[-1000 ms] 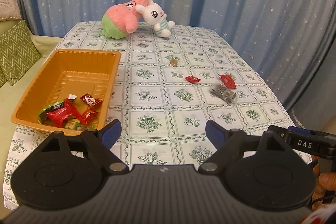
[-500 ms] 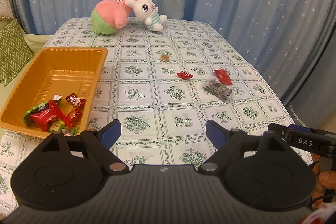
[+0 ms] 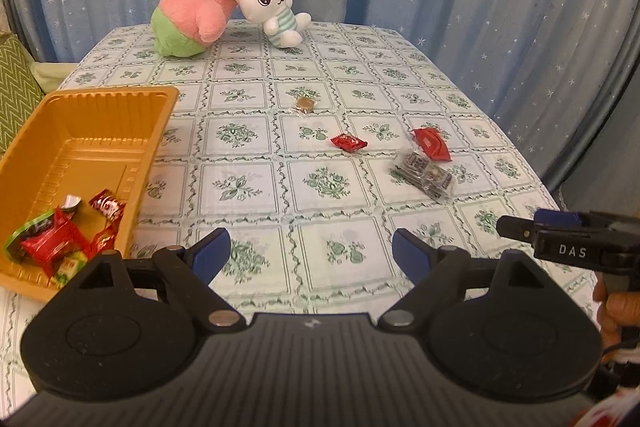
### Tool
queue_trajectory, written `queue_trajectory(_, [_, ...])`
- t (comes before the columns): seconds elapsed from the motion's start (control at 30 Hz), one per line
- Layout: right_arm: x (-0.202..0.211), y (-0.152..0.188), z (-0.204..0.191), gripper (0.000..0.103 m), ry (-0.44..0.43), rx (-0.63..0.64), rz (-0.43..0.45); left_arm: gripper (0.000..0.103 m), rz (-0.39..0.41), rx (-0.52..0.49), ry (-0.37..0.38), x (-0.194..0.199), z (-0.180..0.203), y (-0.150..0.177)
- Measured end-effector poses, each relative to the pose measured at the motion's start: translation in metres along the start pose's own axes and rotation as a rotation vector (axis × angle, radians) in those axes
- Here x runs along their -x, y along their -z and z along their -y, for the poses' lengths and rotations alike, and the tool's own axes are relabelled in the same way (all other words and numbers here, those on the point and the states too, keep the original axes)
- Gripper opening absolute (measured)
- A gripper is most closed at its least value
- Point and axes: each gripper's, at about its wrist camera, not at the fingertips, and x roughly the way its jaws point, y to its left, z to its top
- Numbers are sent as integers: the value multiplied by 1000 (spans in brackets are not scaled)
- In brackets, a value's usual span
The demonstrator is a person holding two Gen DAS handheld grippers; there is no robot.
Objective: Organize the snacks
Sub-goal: 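Move both open tools back toward the clear packet and small red candies, then grasp the clear snack packet with the right tool while the left tool grasps a small red candy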
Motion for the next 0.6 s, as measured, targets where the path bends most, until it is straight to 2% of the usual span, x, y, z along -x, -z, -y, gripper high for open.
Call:
queue_trajectory(0.17, [-29, -19, 4, 67, -55, 105, 4, 86, -9, 2, -12, -26, -1, -11])
queue_trajectory(0.3, [-54, -32, 8, 67, -116, 136, 7, 86, -18, 2, -7, -46, -3, -19])
queue_trajectory(0.6, [-112, -44, 5, 67, -134, 265, -26, 86, -36, -1, -6, -82, -7, -25])
